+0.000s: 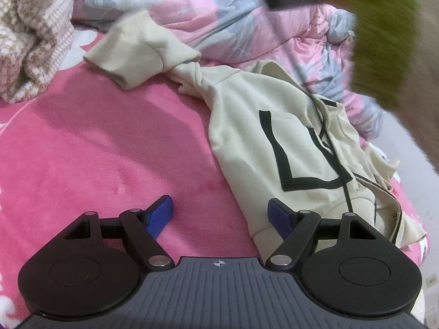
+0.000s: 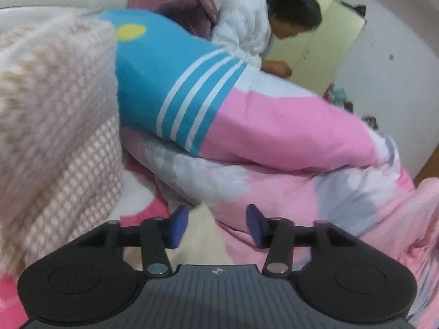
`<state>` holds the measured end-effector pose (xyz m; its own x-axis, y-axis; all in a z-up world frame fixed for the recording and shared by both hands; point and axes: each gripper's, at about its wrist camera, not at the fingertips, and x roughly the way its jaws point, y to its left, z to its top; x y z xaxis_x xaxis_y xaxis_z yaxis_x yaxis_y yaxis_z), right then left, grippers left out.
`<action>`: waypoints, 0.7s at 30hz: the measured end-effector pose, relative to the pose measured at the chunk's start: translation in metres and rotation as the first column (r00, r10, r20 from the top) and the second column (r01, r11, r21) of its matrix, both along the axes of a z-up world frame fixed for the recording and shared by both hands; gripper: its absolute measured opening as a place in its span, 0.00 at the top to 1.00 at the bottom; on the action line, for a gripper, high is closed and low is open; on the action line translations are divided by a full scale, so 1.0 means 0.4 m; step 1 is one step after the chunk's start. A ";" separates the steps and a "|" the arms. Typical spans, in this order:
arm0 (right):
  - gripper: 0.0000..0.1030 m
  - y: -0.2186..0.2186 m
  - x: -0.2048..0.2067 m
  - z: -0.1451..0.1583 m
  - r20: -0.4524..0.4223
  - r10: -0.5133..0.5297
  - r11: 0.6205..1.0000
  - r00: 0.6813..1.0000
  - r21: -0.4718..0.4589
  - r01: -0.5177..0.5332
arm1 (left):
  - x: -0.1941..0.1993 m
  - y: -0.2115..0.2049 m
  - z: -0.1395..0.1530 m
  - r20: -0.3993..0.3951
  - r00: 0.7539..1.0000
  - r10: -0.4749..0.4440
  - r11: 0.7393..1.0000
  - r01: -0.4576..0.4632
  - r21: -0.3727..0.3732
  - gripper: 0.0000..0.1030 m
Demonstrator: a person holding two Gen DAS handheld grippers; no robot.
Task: Fold clothes
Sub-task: 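Grasp the zipper edge of the sweatshirt with the right gripper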
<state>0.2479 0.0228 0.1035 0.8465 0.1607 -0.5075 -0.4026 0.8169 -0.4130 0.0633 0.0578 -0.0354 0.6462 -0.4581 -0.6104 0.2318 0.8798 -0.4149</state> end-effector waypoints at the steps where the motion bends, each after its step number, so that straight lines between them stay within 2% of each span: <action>1: 0.35 -0.037 -0.025 0.026 0.012 0.003 1.000 1.000 0.021 -0.003 | -0.003 -0.003 0.000 0.004 1.000 0.004 1.000 -0.004 0.004 0.26; 3: 0.32 -0.116 -0.078 0.080 0.033 0.004 0.997 0.999 0.073 -0.006 | -0.005 -0.004 0.002 0.011 1.000 0.014 1.000 -0.014 0.006 0.26; 5: 0.32 -0.225 -0.146 0.140 0.017 -0.018 0.985 1.000 0.172 0.015 | -0.006 -0.003 0.005 0.015 1.000 0.026 1.000 -0.026 0.003 0.26; 8: 0.31 -0.408 -0.277 0.221 -0.031 -0.055 0.939 0.998 0.339 0.062 | -0.007 0.001 0.011 0.028 0.999 0.044 0.999 -0.044 0.002 0.26; 11: 0.31 -0.578 -0.426 0.248 -0.092 -0.085 0.878 0.992 0.463 0.118 | -0.005 0.001 0.016 0.044 0.997 0.056 0.998 -0.057 0.009 0.26; 13: 0.31 -0.652 -0.489 0.193 -0.196 -0.099 0.834 0.976 0.518 0.189 | -0.010 -0.007 0.020 0.066 0.997 0.045 0.999 -0.046 0.017 0.26; 16: 0.31 -0.764 -0.583 0.110 -0.349 -0.105 0.757 0.931 0.579 0.302 | -0.022 -0.021 0.029 0.105 0.994 0.021 0.999 -0.025 0.030 0.26; 18: 0.31 -0.832 -0.639 0.048 -0.446 -0.101 0.702 0.889 0.602 0.382 | -0.038 -0.036 0.037 0.141 0.990 -0.009 0.999 0.003 0.037 0.26; 21: 0.35 -0.876 -0.666 -0.091 -0.568 -0.106 0.612 0.816 0.609 0.504 | -0.065 -0.063 0.048 0.194 0.979 -0.066 0.997 0.058 0.048 0.25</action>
